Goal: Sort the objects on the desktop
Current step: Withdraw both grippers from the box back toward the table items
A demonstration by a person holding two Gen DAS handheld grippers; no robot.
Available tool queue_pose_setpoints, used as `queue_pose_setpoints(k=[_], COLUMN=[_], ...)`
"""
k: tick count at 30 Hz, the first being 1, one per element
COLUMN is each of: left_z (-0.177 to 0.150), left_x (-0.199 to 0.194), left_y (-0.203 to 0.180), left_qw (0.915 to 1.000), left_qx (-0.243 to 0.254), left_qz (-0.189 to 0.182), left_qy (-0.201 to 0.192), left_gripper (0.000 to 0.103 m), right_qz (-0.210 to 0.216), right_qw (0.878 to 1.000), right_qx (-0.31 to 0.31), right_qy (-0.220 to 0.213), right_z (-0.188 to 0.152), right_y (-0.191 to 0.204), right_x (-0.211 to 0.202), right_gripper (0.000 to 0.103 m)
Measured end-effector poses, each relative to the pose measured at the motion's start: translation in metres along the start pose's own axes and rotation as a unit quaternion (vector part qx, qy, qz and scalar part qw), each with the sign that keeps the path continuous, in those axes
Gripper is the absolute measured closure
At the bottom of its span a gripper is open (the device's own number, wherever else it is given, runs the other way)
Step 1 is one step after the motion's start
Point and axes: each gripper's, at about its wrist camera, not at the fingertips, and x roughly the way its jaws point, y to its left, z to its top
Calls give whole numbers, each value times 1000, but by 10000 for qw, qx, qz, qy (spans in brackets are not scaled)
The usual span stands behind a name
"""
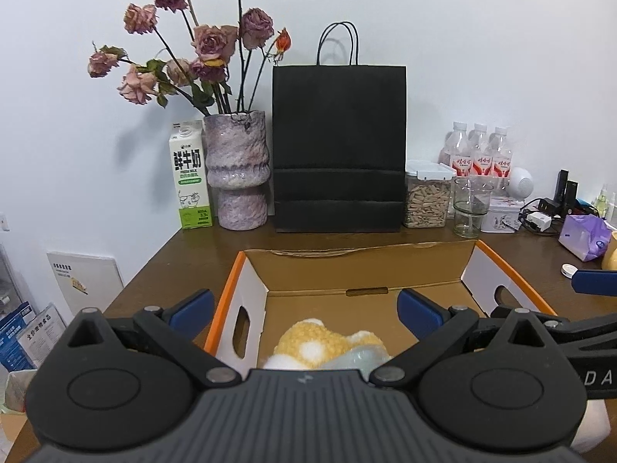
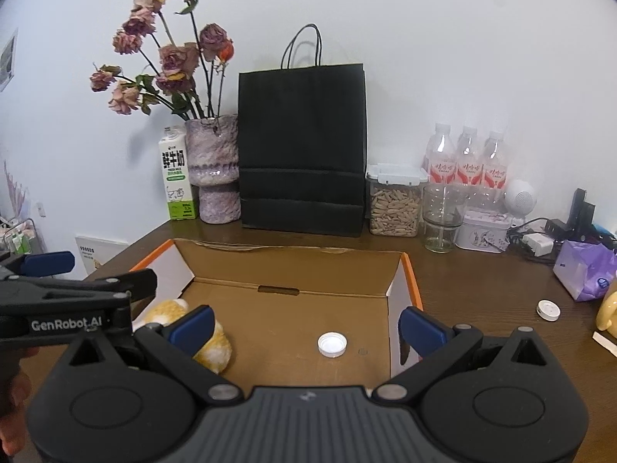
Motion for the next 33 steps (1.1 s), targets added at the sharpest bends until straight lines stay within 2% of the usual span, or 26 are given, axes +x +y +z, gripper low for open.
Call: queue_pose_setpoints(k=[1,16,33], left_z=[-1,-33,-68], left_x=[-5,-68,-105], left_y=[1,16,30], left_qw=[10000,9997,9993], left_qx=[-22,-36,-128], left_qz=[26,151,98], left_qy=[-2,174,333], left_gripper=[0,0,0], right_qz=[3,31,28], right_qw=[10000,10000,9999], right_qx=[-15,-56,-71], right_qy=[-11,-37,75], right_z=[-1,-35,-76], right_y=[0,9,18], right_x=[-5,-73,-123], right_gripper=[0,0,0])
